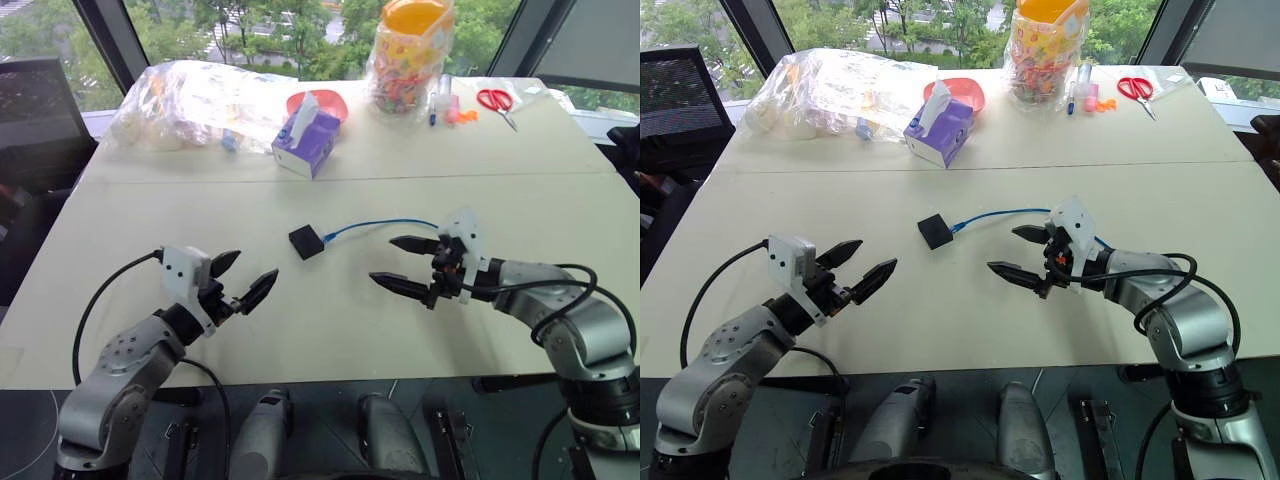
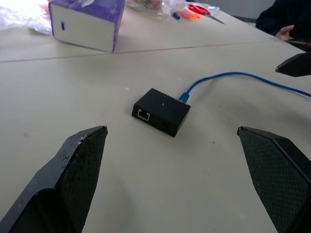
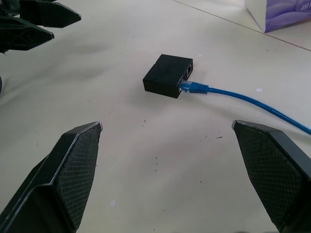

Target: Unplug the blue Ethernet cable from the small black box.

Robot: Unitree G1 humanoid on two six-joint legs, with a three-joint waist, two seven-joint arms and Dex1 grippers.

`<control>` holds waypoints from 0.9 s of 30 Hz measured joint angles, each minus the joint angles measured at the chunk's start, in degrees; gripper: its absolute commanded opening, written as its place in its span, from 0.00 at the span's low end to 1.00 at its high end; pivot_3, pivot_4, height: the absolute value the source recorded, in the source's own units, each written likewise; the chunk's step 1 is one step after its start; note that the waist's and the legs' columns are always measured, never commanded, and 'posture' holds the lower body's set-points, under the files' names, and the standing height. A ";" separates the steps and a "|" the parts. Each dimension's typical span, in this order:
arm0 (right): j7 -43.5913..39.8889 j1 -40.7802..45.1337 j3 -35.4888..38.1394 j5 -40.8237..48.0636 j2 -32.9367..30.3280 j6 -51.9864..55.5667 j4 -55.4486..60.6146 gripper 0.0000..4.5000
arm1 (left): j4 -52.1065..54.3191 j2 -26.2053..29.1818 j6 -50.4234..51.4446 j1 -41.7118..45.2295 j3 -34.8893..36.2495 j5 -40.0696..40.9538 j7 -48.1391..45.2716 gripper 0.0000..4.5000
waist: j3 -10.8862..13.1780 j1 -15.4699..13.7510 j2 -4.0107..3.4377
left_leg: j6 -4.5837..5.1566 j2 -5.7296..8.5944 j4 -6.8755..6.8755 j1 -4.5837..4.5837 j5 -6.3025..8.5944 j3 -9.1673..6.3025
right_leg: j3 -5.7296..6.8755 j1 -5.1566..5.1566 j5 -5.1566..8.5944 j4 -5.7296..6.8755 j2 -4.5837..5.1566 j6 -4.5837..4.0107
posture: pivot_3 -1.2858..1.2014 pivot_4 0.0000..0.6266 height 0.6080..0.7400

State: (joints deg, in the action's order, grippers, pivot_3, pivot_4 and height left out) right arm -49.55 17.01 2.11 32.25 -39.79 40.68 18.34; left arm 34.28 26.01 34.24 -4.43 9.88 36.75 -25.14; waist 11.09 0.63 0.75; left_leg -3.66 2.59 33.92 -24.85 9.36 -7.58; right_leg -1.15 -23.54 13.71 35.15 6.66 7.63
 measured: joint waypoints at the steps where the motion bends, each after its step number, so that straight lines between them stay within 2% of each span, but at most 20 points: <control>1: -0.31 0.01 -0.09 -0.03 -0.04 -0.03 -0.06 1.00 | 0.00 0.12 0.15 0.01 0.19 0.21 -0.09 0.99 | 0.00 -0.01 0.00 | 0.00 0.00 0.00 0.00 0.00 0.00 | 0.00 0.00 0.00 0.00 0.00 0.00 | 0.52 0.24 0.91; 9: -2.75 1.97 -0.85 -0.39 -2.20 -0.09 -0.62 1.00 | -0.47 5.54 4.30 0.54 1.21 5.19 -4.58 0.99 | 0.00 0.00 0.00 | 0.01 0.00 0.00 -0.01 0.01 0.00 | 0.00 -0.03 0.00 0.01 0.00 0.00 | 0.52 0.24 0.91; 16: -6.93 9.79 -3.22 -0.79 -6.46 0.24 -0.16 1.00 | -3.60 13.46 8.64 4.72 3.88 10.23 -10.97 0.99 | 0.01 0.18 -0.01 | 0.02 -0.01 -0.04 -0.02 0.03 0.03 | 0.00 -0.06 0.00 -0.04 0.03 -0.01 | 0.52 0.24 0.91; 21: -10.87 17.68 -8.85 -4.82 -7.75 -1.15 -3.07 1.00 | -5.43 16.07 10.26 5.69 4.73 11.52 -13.53 0.99 | 0.02 0.18 -0.01 | 0.03 -0.01 -0.03 -0.23 0.04 0.04 | 0.00 -0.30 -0.01 0.00 0.02 -0.02 | 0.52 0.24 0.91; 23: -13.47 23.11 -13.14 -8.52 -7.77 -3.49 -7.31 1.00 | -6.45 16.85 10.24 7.13 4.81 11.31 -14.21 0.99 | 0.03 0.27 -0.02 | 0.03 -0.01 0.00 -0.23 0.04 0.06 | 0.00 -0.32 -0.02 0.03 0.02 -0.03 | 0.52 0.24 0.91; 27: -17.83 31.49 -21.43 -17.39 -3.94 -11.72 -19.35 1.00 | -7.39 17.09 9.62 8.79 4.40 9.68 -14.44 0.99 | 0.02 0.42 0.00 | 0.02 -0.01 -0.03 -0.24 0.03 0.08 | 0.00 -0.35 -0.03 0.04 0.01 -0.02 | 0.52 0.24 0.91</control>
State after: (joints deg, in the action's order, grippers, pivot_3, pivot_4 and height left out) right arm -67.38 48.50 -19.32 14.86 -43.73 28.95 -1.01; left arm 26.89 43.10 43.86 4.36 14.28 46.43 -39.59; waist 11.10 1.05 0.76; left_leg -3.63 2.58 33.89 -25.09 9.40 -7.50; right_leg -1.15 -23.89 13.68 35.19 6.68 7.61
